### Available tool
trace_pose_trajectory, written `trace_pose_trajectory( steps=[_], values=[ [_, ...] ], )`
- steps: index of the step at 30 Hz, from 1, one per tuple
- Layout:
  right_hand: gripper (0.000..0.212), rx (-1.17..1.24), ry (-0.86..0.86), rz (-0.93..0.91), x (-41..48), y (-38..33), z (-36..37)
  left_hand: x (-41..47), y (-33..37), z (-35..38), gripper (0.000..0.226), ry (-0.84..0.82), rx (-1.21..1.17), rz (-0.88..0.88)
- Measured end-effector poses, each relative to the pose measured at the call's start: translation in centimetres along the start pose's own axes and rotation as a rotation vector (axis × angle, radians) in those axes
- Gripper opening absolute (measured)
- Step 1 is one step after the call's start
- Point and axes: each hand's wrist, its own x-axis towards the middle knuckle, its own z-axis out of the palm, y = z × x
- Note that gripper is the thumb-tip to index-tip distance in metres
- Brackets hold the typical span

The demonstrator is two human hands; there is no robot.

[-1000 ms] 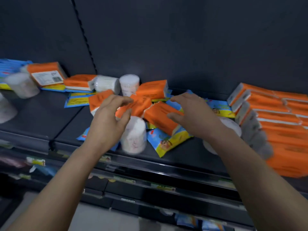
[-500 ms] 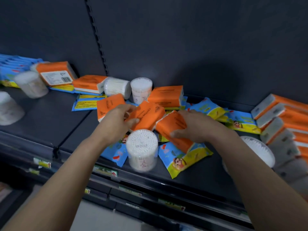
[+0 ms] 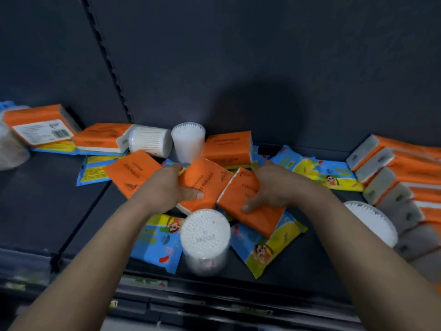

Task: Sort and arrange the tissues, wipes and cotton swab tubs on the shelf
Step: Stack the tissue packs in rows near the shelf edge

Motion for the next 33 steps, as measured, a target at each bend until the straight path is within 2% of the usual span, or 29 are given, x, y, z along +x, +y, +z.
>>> trace_pose_trajectory(
  steps=[2,4,9,14,19,25,33],
  values=[
    [0.068,0.017,0.025,0.007,0.0,-0.3,-0.1,0.5,-0.4,-0.5,0.047,-0.013,-0.110,0.067],
    [0.063,0.038,0.069,0.015,-0.2,-0.6,-0.4,0.8,-0.5,-1.0,0.039,-0.023,-0.171,0.135],
    [0.056,0.151,0.213,0.070,-1.9,-1.7,-1.4,1.7,-1.1,-2.8,0.041,0.065,-0.236,0.273],
    [0.048,0.278,0.482,0.141,-4.4,-1.9,-2.4,1.6,0.7,-4.4,0.033,0.153,-0.434,0.367],
    [0.048,0.317,0.660,0.199,-8.2,-1.2,-3.1,0.5,3.8,-5.0,0.037,0.154,-0.569,0.476],
    [0.048,0.260,0.733,0.255,-13.5,2.0,-2.2,-1.5,7.6,-2.8,0.033,0.075,-0.582,0.577],
    [0.043,0.230,0.774,0.295,-23.7,9.8,0.6,-7.9,17.0,3.6,0.035,-0.005,-0.542,0.683]
  ],
)
